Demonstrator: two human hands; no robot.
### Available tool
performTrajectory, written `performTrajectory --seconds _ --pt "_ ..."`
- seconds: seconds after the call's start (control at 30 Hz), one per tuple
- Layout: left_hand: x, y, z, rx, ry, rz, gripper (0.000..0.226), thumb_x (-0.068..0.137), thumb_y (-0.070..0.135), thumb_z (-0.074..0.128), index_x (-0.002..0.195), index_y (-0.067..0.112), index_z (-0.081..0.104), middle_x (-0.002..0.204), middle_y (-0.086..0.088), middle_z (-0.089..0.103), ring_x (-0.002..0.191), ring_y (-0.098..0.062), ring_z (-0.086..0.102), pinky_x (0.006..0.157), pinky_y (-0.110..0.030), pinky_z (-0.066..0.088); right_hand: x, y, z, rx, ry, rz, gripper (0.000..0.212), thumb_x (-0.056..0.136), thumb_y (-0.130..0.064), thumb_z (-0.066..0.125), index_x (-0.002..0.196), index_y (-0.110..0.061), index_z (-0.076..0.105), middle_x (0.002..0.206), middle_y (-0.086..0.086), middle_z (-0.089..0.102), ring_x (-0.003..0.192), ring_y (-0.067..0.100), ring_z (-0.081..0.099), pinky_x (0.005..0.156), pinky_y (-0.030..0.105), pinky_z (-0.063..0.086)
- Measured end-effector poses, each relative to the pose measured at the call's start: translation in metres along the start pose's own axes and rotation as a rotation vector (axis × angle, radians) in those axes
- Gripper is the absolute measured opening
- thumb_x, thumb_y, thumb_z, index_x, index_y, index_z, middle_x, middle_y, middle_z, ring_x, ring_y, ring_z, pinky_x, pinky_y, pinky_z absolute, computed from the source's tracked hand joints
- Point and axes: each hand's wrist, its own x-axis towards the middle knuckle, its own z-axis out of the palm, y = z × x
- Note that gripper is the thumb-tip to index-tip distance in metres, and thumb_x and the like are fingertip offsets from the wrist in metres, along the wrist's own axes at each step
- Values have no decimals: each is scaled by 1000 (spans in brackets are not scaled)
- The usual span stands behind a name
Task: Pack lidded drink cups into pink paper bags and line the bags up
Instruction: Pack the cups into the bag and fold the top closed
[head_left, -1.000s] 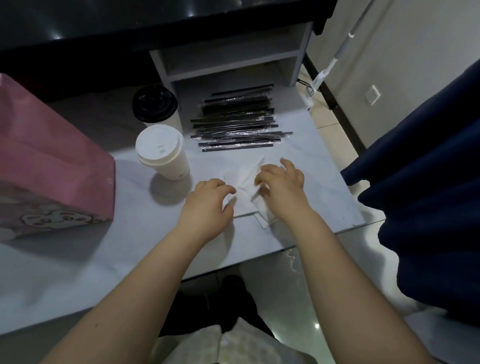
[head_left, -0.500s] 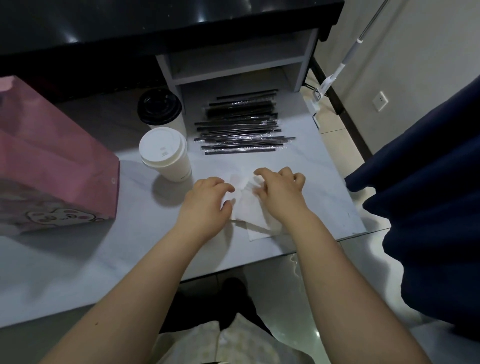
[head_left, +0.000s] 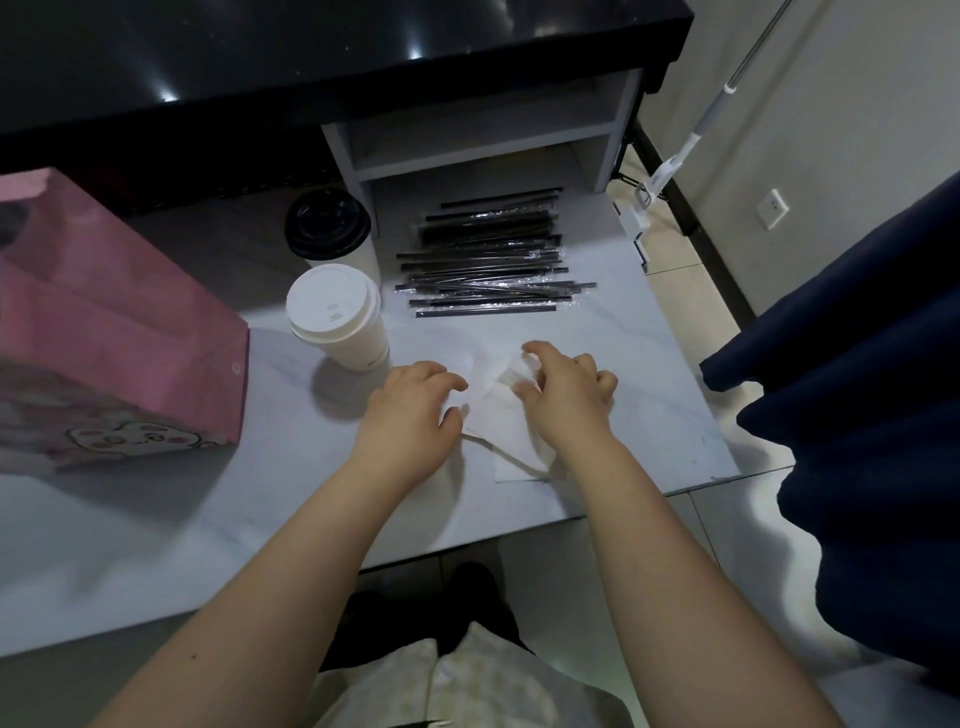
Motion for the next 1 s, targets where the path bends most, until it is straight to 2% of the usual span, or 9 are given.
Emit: performTrajectory --seconds 0.07,0.17,0.3,0.4,0.53,0.67,0.8,0.9,1.0 --pt "0 0 0 2 2 5 34 90 20 56 123 22 63 133 1 54 125 -25 44 101 -41 39 5 -2 -3 -2 -31 -3 28 91 -43 58 119 -43 54 84 -18 47 88 11 16 86 36 26" --pt "0 1 2 7 5 14 34 90 20 56 123 22 63 132 1 54 124 -24 44 99 -40 40 12 -6 -6 -31 -113 74 28 87 -56 57 111 -43 50 104 -7 58 111 24 38 90 38 29" --pt "5 4 5 55 -14 16 37 90 21 53 127 24 60 134 3 52 126 -23 41 99 -38 38 13 -9 -3 -44 -130 142 21 86 -54 59 98 -41 47 108 -3 55 110 30 38 88 39 29" --pt "9 6 7 98 -31 31 40 90 21 51 129 25 58 135 3 51 127 -23 40 98 -37 36 7 -10 -2 0 -47 111 20 85 -53 63 88 -39 49 99 -8 53 102 26 34 83 35 26" --pt "9 6 10 89 -23 40 39 90 22 52 129 25 57 135 2 52 126 -24 41 99 -38 37 -4 -9 0 -118 153 -154 19 82 -42 71 81 -32 55 88 -12 54 100 20 41 76 32 15" --pt "8 6 11 54 10 46 39 89 20 54 128 24 59 133 2 53 125 -24 42 100 -39 36 -16 -5 7 -139 347 -299 22 72 -27 82 74 -23 60 103 -1 56 102 20 30 78 41 33" --pt "9 7 8 33 41 53 38 89 18 56 127 22 61 131 1 55 124 -25 44 101 -40 37 -19 -2 8 -86 334 -363 20 78 -16 77 80 -20 58 91 -8 61 103 17 30 84 42 32" --pt "11 8 3 31 67 60 37 90 17 56 126 21 61 131 1 55 123 -25 44 101 -39 37 -23 -6 0 1 359 -403 24 75 -7 78 90 -15 61 78 -19 43 94 18 32 78 40 37" --pt "11 11 -6 13 114 71 38 88 14 58 125 20 63 130 0 56 123 -26 46 99 -39 38 -19 -7 -11 50 125 -420 22 83 -10 71 103 -13 61 91 -3 62 93 25 51 79 35 39"
